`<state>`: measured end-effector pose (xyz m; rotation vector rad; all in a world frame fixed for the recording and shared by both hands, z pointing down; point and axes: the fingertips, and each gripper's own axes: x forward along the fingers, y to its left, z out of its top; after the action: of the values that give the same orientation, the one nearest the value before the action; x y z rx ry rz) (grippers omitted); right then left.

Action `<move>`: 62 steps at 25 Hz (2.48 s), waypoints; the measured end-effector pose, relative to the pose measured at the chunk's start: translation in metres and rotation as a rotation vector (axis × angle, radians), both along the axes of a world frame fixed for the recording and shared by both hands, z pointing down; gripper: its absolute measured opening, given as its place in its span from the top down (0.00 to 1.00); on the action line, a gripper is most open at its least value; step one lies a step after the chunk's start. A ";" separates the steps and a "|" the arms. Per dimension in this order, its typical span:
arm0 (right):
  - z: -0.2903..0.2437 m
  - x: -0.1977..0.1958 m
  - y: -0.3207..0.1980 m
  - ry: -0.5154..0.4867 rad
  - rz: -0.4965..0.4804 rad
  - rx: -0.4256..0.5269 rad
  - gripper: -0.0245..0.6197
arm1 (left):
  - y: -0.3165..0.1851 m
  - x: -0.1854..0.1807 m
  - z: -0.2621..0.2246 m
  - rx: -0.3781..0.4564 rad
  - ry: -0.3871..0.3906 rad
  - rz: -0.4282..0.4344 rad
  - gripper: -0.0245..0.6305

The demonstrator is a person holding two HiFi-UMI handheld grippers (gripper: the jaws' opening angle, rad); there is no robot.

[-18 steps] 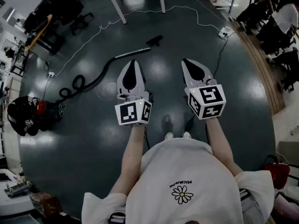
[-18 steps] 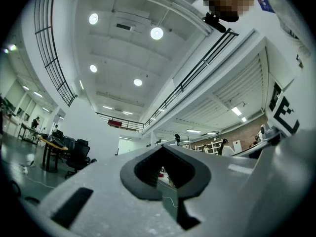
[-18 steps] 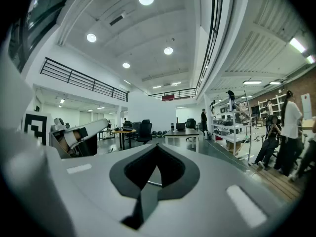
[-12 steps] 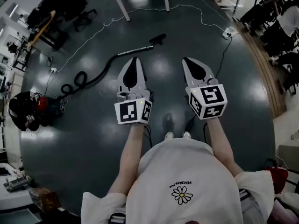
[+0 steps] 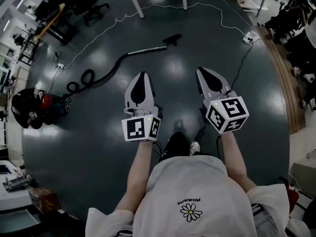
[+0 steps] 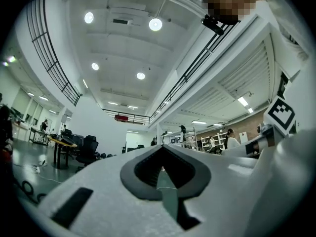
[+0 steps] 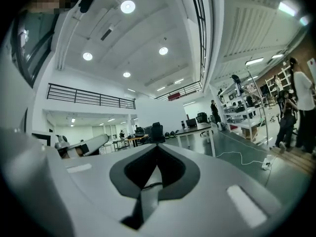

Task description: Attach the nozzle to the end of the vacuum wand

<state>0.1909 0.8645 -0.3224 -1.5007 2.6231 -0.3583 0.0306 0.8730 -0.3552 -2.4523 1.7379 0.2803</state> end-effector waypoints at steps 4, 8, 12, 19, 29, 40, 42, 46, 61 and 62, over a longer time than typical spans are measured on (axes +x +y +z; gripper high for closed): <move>0.017 -0.004 -0.025 -0.039 -0.031 -0.063 0.95 | -0.026 -0.017 0.020 -0.037 0.023 -0.036 0.96; 0.043 -0.005 -0.085 -0.027 -0.028 -0.107 0.95 | -0.086 -0.030 0.046 -0.057 0.047 -0.053 0.96; 0.057 -0.013 -0.170 0.005 -0.004 -0.134 0.95 | -0.169 -0.052 0.060 -0.051 0.056 -0.053 0.96; 0.049 -0.023 -0.303 0.028 0.078 -0.184 0.95 | -0.309 -0.100 0.063 -0.110 0.104 -0.078 0.96; 0.069 -0.042 -0.463 0.051 0.024 -0.204 0.95 | -0.461 -0.110 0.062 -0.097 0.094 -0.097 0.96; 0.098 -0.055 -0.725 0.113 -0.066 -0.202 0.95 | -0.691 -0.130 0.103 -0.205 0.028 -0.123 0.96; 0.106 -0.059 -0.765 0.200 -0.108 -0.164 0.95 | -0.729 -0.128 0.119 -0.221 0.000 -0.090 0.96; 0.185 -0.089 -0.823 0.538 -0.345 -0.118 0.83 | -0.797 -0.117 0.201 -0.297 -0.189 0.122 0.77; 0.937 -0.101 -0.919 1.834 -1.405 0.676 0.57 | -0.859 -0.143 0.996 -0.648 -1.388 0.947 0.45; 0.963 -0.093 -0.922 1.881 -1.464 0.687 0.57 | -0.861 -0.138 1.017 -0.654 -1.408 0.961 0.47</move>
<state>0.0974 -0.0579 0.6402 1.2659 3.1495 2.6039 -0.1077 0.0122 0.6618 -2.3648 0.0079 -1.6818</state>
